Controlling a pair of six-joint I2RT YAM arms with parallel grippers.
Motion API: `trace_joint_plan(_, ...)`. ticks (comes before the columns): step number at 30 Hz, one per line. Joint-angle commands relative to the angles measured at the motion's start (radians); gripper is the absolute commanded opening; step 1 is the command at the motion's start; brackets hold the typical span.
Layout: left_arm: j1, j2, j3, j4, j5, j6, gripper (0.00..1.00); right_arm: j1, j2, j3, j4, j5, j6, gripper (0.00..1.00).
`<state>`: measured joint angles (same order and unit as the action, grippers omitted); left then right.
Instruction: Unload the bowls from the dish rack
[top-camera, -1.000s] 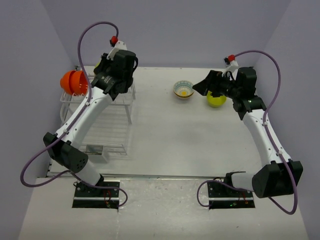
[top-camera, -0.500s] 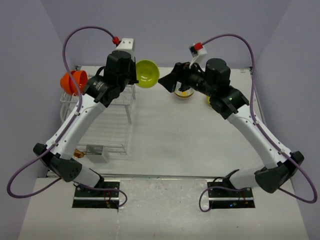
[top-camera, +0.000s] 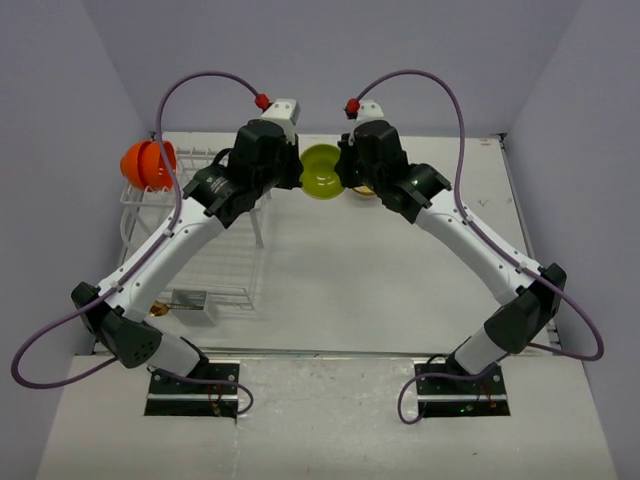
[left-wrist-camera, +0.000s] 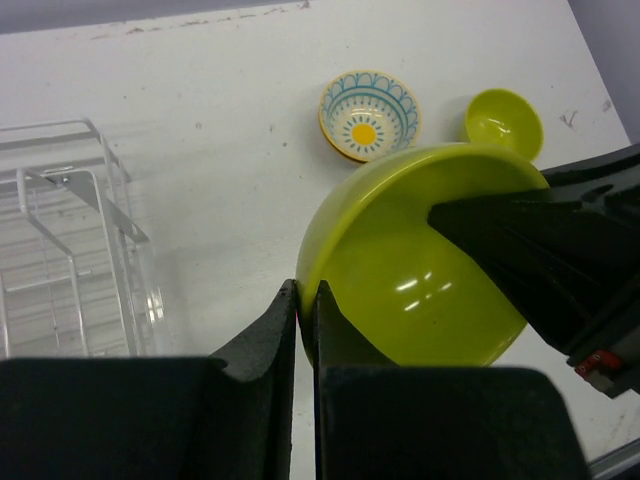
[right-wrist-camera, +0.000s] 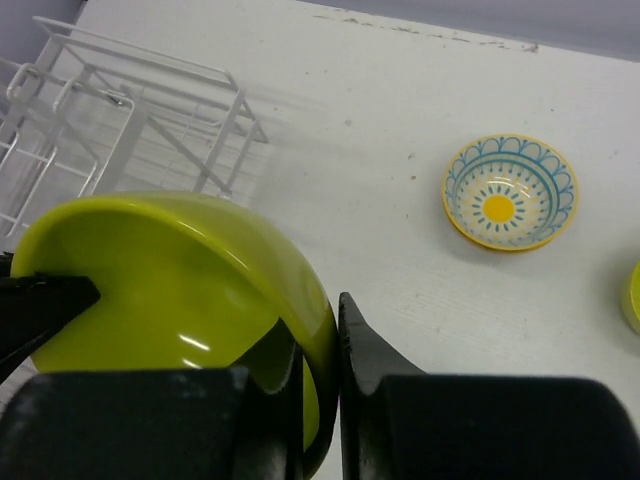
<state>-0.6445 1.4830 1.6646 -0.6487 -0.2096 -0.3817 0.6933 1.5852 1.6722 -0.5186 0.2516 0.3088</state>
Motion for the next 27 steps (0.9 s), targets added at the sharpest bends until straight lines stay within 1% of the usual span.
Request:
trace_joint_plan(1, 0.002, -0.058, -0.011, 0.081, -0.057, -0.010, 0.00, 0.011, -0.039, 0.028, -0.005, 0.049, -0.020, 0.00)
trace_joint_plan(4, 0.000, -0.069, -0.009, 0.052, -0.143, -0.006, 0.00, 0.011, -0.047, 0.020, 0.000, 0.063, -0.020, 0.00)
trace_joint_plan(8, 0.000, -0.087, -0.008, 0.047, -0.166, 0.015, 0.00, 0.002, -0.027, 0.034, -0.012, 0.015, -0.017, 0.00)
trace_joint_plan(9, 0.000, -0.089, -0.003, 0.044, -0.166, 0.018, 0.05, -0.003, -0.022, 0.043, -0.018, 0.002, -0.013, 0.00)
trace_joint_plan(10, 0.000, -0.093, 0.006, 0.040, -0.165, 0.023, 0.18, -0.021, -0.021, 0.050, -0.018, -0.035, -0.008, 0.00)
trace_joint_plan(11, 0.002, -0.098, 0.010, 0.035, -0.166, 0.027, 0.67, -0.035, -0.022, 0.050, -0.021, -0.052, -0.004, 0.00)
trace_joint_plan(12, 0.000, -0.105, 0.014, 0.020, -0.177, 0.032, 0.97, -0.055, -0.027, 0.050, -0.029, -0.069, 0.010, 0.00)
trace_joint_plan(13, 0.000, -0.124, 0.020, 0.011, -0.215, 0.036, 1.00, -0.105, -0.033, 0.040, -0.032, -0.115, 0.016, 0.00)
trace_joint_plan(14, 0.000, -0.138, 0.021, -0.006, -0.241, 0.046, 1.00, -0.133, -0.053, 0.028, -0.035, -0.141, 0.026, 0.00)
trace_joint_plan(15, 0.000, -0.173, 0.021, -0.015, -0.296, 0.050, 1.00, -0.165, -0.065, 0.000, -0.035, -0.164, 0.035, 0.00)
trace_joint_plan(16, 0.000, -0.193, 0.020, -0.023, -0.324, 0.056, 1.00, -0.228, -0.076, -0.014, -0.035, -0.178, 0.035, 0.00)
trace_joint_plan(18, 0.000, -0.254, 0.009, -0.054, -0.400, 0.079, 1.00, -0.299, -0.093, -0.049, -0.055, -0.195, 0.035, 0.00)
trace_joint_plan(19, 0.002, -0.276, 0.004, -0.075, -0.419, 0.098, 1.00, -0.386, -0.091, -0.058, -0.070, -0.224, 0.038, 0.00)
trace_joint_plan(20, 0.002, -0.294, -0.002, -0.089, -0.442, 0.102, 1.00, -0.432, -0.087, -0.069, -0.078, -0.241, 0.042, 0.00)
trace_joint_plan(21, 0.002, -0.323, -0.011, -0.106, -0.508, 0.102, 1.00, -0.481, -0.067, -0.084, -0.083, -0.247, 0.052, 0.00)
trace_joint_plan(22, 0.003, -0.337, -0.019, -0.121, -0.548, 0.101, 1.00, -0.571, -0.050, -0.086, -0.090, -0.248, 0.058, 0.00)
trace_joint_plan(23, 0.002, -0.349, -0.025, -0.146, -0.589, 0.087, 1.00, -0.612, -0.028, -0.085, -0.104, -0.268, 0.062, 0.00)
trace_joint_plan(24, 0.003, -0.372, -0.043, -0.153, -0.669, 0.081, 1.00, -0.650, 0.023, -0.071, -0.110, -0.268, 0.072, 0.00)
trace_joint_plan(25, 0.009, -0.381, -0.051, -0.160, -0.706, 0.076, 1.00, -0.713, 0.054, -0.060, -0.126, -0.270, 0.076, 0.00)
trace_joint_plan(26, 0.017, -0.386, -0.071, -0.161, -0.770, 0.072, 1.00, -0.742, 0.085, -0.030, -0.132, -0.278, 0.091, 0.00)
trace_joint_plan(27, 0.031, -0.392, -0.083, -0.154, -0.801, 0.073, 1.00, -0.776, 0.117, -0.014, -0.141, -0.288, 0.098, 0.00)
